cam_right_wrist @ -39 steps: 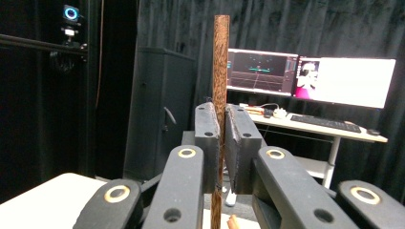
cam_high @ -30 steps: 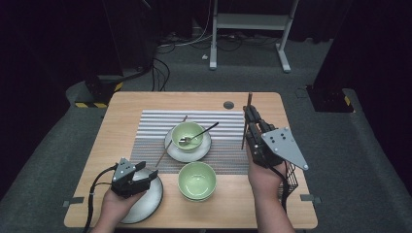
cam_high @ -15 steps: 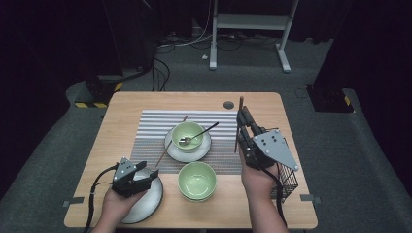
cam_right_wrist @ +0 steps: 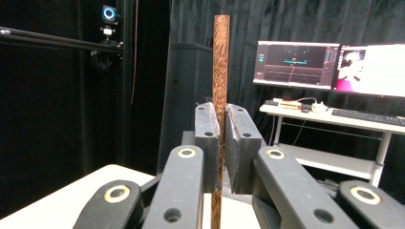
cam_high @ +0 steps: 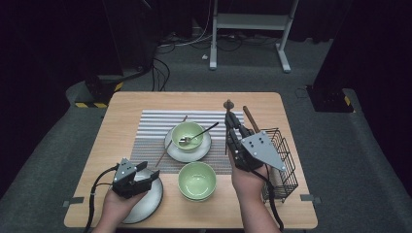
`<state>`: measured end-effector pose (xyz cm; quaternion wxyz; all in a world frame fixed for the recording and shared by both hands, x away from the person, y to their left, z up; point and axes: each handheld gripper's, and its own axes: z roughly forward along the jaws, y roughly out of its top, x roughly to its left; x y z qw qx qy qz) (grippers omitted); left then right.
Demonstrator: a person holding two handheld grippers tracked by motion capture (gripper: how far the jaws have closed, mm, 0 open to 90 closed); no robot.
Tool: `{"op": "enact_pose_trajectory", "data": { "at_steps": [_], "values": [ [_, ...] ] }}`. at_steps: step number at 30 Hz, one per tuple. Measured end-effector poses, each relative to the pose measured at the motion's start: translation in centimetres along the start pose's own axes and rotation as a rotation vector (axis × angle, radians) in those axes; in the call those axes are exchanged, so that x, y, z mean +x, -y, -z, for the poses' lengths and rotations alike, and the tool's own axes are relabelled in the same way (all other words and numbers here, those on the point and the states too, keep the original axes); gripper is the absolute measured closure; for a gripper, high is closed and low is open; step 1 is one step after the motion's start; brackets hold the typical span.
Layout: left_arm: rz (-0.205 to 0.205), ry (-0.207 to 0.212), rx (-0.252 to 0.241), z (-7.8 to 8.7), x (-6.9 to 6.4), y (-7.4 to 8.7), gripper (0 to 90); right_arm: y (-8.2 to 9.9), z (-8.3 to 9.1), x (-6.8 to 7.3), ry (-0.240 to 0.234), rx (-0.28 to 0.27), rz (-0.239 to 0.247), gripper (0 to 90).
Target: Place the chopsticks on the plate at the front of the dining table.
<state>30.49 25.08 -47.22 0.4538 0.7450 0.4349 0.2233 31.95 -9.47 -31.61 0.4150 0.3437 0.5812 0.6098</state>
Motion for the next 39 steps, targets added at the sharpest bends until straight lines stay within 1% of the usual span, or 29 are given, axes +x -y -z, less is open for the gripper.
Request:
{"op": "enact_pose_trajectory", "data": {
  "at_steps": [10, 19, 24, 29, 33, 34, 35, 39],
  "values": [
    [-0.007, 0.012, -0.004, 0.0, -0.3, -0.1, 38.2, 0.3, -0.4, 1.3, -0.039, 0.001, -0.006, 84.4],
    [-0.004, 0.017, -0.017, 0.2, -0.4, -0.2, 37.9, 0.5, -0.7, 2.0, -0.058, 0.003, -0.007, 84.4],
    [-0.002, 0.022, -0.023, 0.2, -0.5, -0.2, 37.5, 0.7, -1.1, 2.8, -0.077, 0.005, -0.01, 84.4],
    [-0.004, 0.028, -0.029, 0.2, -0.6, -0.3, 37.3, 0.8, -1.4, 3.3, -0.09, 0.008, -0.009, 84.4],
    [-0.007, 0.033, -0.037, 0.3, -0.7, -0.3, 36.9, 1.0, -1.7, 4.1, -0.108, 0.011, -0.008, 84.4],
    [-0.009, 0.034, -0.037, 0.3, -0.8, -0.4, 36.9, 1.0, -1.7, 4.1, -0.108, 0.011, -0.008, 84.4],
    [-0.008, 0.035, -0.039, 0.4, -0.8, -0.4, 36.8, 1.0, -1.8, 4.4, -0.117, 0.01, -0.008, 84.4],
    [-0.013, 0.04, -0.043, 0.3, -1.1, -0.5, 36.6, 1.0, -1.9, 4.8, -0.128, 0.008, -0.007, 84.4]
  ]
}}
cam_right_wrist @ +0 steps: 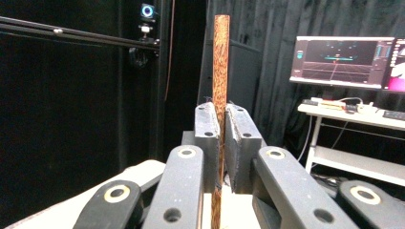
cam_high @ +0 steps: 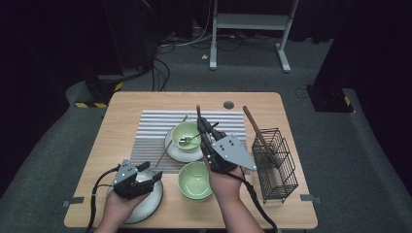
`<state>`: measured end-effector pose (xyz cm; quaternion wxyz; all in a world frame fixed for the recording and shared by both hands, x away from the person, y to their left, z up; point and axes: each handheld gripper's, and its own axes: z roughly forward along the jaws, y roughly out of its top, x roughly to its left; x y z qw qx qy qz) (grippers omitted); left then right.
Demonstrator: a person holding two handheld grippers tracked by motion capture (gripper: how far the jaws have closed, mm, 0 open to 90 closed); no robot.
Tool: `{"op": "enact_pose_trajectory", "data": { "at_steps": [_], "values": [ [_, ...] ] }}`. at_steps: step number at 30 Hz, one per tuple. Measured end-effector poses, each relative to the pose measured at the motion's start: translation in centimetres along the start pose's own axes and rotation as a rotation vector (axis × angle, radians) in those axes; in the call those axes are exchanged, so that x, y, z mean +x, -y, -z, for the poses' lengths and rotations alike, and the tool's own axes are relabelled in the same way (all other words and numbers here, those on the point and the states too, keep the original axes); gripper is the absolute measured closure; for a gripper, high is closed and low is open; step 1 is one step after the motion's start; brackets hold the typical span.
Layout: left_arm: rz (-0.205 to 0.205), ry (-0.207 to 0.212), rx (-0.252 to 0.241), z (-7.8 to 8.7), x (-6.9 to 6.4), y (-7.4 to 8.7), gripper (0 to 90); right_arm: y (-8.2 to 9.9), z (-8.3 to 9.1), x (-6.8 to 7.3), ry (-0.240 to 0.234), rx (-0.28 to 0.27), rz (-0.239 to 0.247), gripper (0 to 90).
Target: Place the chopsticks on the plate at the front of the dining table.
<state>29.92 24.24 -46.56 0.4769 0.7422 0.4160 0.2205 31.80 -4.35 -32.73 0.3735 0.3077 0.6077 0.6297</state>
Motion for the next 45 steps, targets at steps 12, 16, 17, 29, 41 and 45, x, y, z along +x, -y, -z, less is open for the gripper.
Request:
{"op": "enact_pose_trajectory", "data": {
  "at_steps": [12, 16, 17, 29, 41, 45],
  "values": [
    [0.001, 0.028, -0.023, -0.3, -1.1, -0.7, 36.4, 0.2, -1.0, 1.6, -0.066, -0.01, -0.01, 84.4],
    [0.0, 0.029, -0.023, -0.5, -1.3, -0.7, 35.3, 0.3, -1.2, 2.2, -0.085, -0.01, -0.011, 84.4],
    [0.0, 0.029, -0.023, -0.5, -1.3, -0.7, 35.2, 0.4, -1.2, 2.2, -0.087, -0.011, -0.011, 84.4],
    [0.018, 0.07, -0.066, -0.8, -2.2, -1.8, 34.9, 0.7, -1.4, 3.4, -0.118, -0.012, -0.022, 84.4],
    [-0.001, 0.086, -0.114, -1.6, -3.4, -2.9, 34.1, 0.8, -1.3, 4.0, -0.137, -0.018, -0.03, 84.4],
    [-0.004, 0.077, -0.118, -1.9, -3.5, -3.1, 35.3, 0.8, -1.3, 4.2, -0.142, -0.019, -0.038, 84.4]
  ]
}}
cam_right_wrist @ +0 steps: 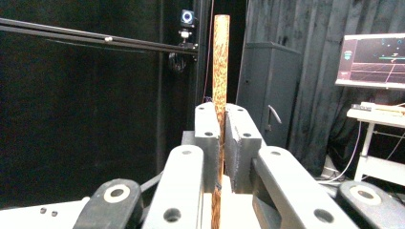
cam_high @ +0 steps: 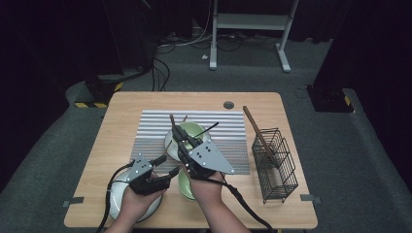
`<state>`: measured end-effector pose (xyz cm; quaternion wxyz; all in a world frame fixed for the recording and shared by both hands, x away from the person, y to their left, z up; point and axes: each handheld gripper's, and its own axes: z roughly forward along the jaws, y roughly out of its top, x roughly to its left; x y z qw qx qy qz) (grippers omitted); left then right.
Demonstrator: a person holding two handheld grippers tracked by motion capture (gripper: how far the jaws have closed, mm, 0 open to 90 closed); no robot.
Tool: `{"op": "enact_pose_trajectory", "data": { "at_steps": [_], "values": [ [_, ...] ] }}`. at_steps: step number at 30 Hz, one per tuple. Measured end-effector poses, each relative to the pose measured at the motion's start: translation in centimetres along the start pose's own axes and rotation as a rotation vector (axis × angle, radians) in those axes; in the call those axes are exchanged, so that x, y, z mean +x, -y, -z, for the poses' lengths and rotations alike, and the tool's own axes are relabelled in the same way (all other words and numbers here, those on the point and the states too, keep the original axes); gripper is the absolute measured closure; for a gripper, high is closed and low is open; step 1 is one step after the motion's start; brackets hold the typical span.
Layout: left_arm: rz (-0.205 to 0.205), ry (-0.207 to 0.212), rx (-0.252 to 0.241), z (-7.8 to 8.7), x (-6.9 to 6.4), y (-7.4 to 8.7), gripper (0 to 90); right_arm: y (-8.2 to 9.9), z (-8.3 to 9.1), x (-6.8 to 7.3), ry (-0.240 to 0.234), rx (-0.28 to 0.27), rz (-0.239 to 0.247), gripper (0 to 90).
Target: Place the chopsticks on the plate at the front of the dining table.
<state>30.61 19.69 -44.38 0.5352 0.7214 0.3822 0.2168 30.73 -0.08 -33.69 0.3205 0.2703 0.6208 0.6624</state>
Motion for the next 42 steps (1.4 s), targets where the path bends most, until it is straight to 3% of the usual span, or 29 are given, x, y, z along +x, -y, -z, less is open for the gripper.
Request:
{"op": "enact_pose_trajectory", "data": {
  "at_steps": [10, 16, 31, 35, 42],
  "values": [
    [-0.018, -0.016, -0.013, -0.8, -0.4, -0.2, 42.0, 0.1, 0.0, 0.3, -0.013, 0.0, -0.009, 84.4],
    [-0.036, -0.015, -0.033, -1.2, -0.7, -0.2, 56.4, 0.2, 0.0, 0.5, -0.022, 0.001, -0.015, 84.4],
    [-0.079, -0.017, -0.054, -1.6, -1.0, 0.3, 79.6, 0.5, -0.5, 0.6, -0.035, 0.014, -0.035, 84.4],
    [-0.094, -0.022, -0.056, -1.6, -1.0, 0.4, 84.3, 0.4, -0.6, 0.6, -0.036, 0.015, -0.037, 84.4],
    [-0.106, -0.026, -0.063, -1.4, -1.0, 0.4, 84.9, 0.4, -0.7, 0.4, -0.035, 0.012, -0.052, 84.2]
  ]
}}
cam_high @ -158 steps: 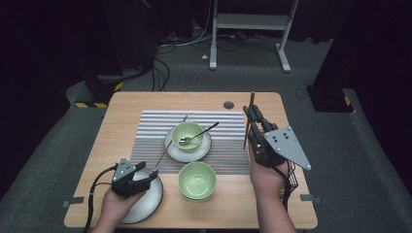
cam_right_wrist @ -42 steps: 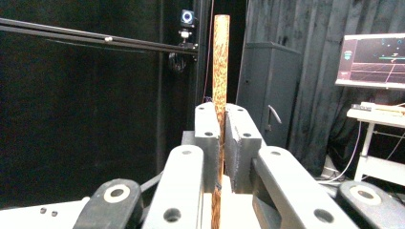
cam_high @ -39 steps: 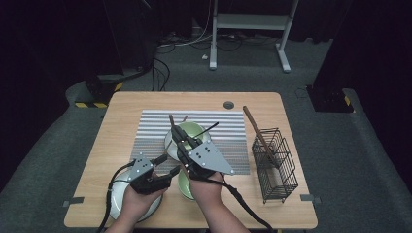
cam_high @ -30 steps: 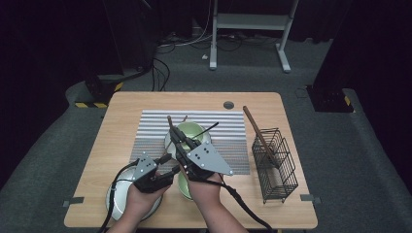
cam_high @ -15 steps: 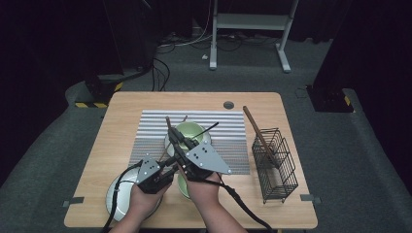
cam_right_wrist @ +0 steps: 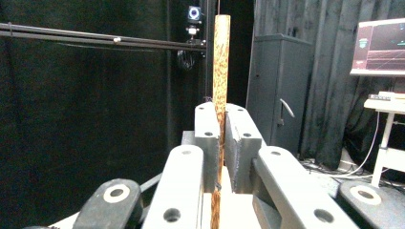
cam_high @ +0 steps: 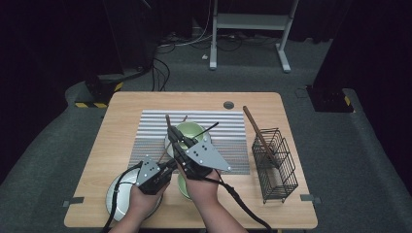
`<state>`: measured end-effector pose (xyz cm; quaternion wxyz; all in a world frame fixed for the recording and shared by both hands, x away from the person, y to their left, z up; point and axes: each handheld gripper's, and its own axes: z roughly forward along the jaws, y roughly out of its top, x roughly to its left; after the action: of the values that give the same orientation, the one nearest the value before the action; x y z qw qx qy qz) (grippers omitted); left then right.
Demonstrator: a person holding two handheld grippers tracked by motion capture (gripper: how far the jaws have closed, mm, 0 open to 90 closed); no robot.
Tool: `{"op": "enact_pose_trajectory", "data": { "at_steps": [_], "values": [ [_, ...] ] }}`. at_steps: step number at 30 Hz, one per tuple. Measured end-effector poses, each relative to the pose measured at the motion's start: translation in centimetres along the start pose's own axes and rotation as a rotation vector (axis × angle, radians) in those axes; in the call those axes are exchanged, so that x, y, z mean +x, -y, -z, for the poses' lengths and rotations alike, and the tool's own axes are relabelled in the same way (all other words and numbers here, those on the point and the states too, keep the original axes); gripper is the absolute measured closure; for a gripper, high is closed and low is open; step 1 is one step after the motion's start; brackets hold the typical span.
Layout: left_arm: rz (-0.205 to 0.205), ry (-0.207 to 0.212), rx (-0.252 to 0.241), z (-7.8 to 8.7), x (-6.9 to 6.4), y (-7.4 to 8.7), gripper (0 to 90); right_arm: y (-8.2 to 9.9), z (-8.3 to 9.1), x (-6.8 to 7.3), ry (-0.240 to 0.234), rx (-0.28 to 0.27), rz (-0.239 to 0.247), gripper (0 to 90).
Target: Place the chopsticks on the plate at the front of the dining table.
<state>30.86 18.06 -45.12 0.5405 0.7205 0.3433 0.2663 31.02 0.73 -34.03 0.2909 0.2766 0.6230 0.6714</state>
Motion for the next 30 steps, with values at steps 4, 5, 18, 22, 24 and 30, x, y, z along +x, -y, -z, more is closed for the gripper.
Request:
{"op": "enact_pose_trajectory", "data": {
  "at_steps": [4, 5, 18, 22, 24, 30],
  "values": [
    [0.003, 0.0, 0.003, 0.0, 0.0, 0.0, 84.9, 0.0, 0.0, -0.1, 0.002, 0.0, -0.002, 84.1],
    [0.007, -0.001, 0.003, 0.0, 0.0, -0.1, 84.9, 0.0, 0.0, -0.1, 0.005, 0.0, 0.0, 83.9],
    [0.03, -0.002, 0.005, 0.1, 0.4, -0.1, 85.0, 0.0, 0.5, -0.1, 0.02, 0.007, 0.015, 70.2],
    [0.031, 0.0, 0.002, 0.2, 0.5, -0.3, 84.9, 0.3, 0.7, 0.0, 0.022, 0.02, 0.022, 69.0],
    [0.035, 0.004, 0.001, 0.3, 0.5, -0.3, 84.9, 0.7, 0.7, 0.1, 0.019, 0.036, 0.038, 68.4],
    [0.038, 0.008, 0.002, 0.6, 0.5, -0.4, 84.9, 1.8, 0.7, 0.2, 0.017, 0.069, 0.048, 67.7]
  ]
}}
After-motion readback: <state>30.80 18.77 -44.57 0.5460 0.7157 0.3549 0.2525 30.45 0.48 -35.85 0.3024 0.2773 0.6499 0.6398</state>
